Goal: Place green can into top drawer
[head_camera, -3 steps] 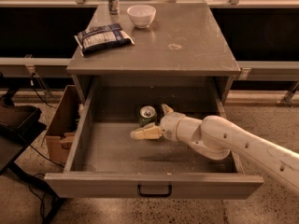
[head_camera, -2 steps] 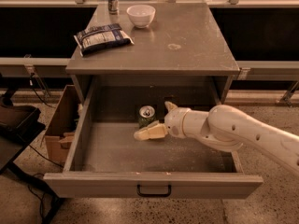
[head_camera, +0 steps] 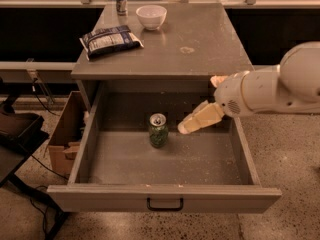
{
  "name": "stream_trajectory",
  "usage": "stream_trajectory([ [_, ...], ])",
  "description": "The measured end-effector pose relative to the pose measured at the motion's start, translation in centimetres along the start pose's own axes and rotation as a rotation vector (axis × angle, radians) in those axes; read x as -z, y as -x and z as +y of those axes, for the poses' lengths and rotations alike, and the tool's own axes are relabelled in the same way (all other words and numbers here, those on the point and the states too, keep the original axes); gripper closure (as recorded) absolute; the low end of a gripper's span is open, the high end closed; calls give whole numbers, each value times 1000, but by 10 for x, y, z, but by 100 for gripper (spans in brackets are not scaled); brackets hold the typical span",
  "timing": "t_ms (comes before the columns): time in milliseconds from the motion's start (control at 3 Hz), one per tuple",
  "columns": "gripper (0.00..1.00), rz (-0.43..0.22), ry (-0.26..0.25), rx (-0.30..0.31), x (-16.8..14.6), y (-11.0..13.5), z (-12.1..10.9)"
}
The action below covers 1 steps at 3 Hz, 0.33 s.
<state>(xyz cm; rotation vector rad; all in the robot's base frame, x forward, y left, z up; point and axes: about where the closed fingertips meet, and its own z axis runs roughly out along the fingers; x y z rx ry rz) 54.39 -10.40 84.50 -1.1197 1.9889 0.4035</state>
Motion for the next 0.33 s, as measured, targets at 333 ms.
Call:
stream_trajectory([
  [333, 0, 88, -71, 89, 92, 31, 3],
])
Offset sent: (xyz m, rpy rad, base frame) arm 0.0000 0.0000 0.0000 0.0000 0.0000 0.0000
